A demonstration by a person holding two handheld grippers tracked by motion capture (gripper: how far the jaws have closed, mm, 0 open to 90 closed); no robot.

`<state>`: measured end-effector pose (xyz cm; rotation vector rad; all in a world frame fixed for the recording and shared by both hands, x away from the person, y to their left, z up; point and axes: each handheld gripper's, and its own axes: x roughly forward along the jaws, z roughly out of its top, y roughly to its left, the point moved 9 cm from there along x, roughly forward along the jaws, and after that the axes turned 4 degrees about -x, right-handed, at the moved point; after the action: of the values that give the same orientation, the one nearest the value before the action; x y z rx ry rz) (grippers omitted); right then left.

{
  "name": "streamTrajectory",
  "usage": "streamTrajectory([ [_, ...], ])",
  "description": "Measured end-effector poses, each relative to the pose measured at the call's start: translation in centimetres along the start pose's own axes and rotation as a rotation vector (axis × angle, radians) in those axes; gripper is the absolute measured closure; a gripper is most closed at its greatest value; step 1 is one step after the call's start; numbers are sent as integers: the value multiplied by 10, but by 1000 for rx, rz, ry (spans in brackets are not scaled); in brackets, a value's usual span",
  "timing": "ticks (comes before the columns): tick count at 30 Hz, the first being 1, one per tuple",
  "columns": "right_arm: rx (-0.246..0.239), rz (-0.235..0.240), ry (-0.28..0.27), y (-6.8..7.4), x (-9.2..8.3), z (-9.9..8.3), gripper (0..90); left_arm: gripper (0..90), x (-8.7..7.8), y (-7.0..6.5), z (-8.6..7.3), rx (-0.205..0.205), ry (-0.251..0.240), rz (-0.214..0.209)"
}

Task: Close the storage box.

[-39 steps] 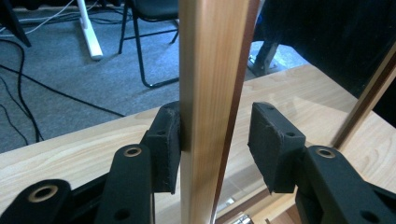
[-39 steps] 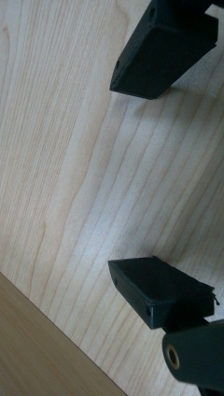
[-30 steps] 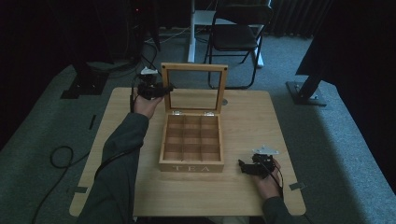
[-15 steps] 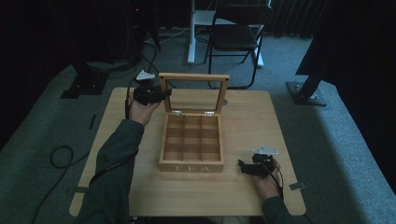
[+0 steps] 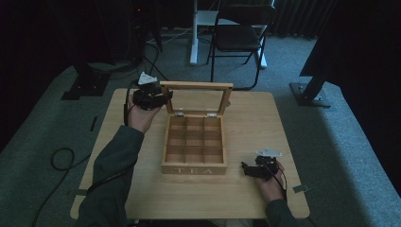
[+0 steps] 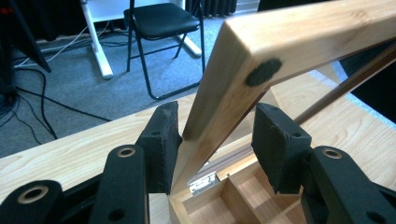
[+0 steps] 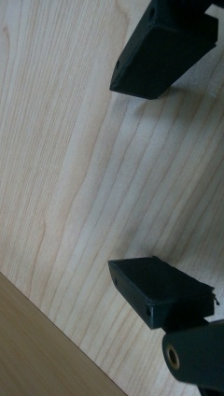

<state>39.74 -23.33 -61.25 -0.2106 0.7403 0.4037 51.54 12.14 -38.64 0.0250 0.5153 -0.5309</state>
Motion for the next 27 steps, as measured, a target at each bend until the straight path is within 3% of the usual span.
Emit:
streamTrajectory([
  [7, 0, 0, 0, 0, 0, 0, 125, 519, -13, -1, 0, -3, -7, -10],
  [19, -1, -1, -1, 0, 0, 0, 125, 528, -26, -11, -9, 30, 9, -44],
  [27, -3, 0, -1, 0, 0, 0, 125, 536, -32, -16, -17, 19, 25, -68],
])
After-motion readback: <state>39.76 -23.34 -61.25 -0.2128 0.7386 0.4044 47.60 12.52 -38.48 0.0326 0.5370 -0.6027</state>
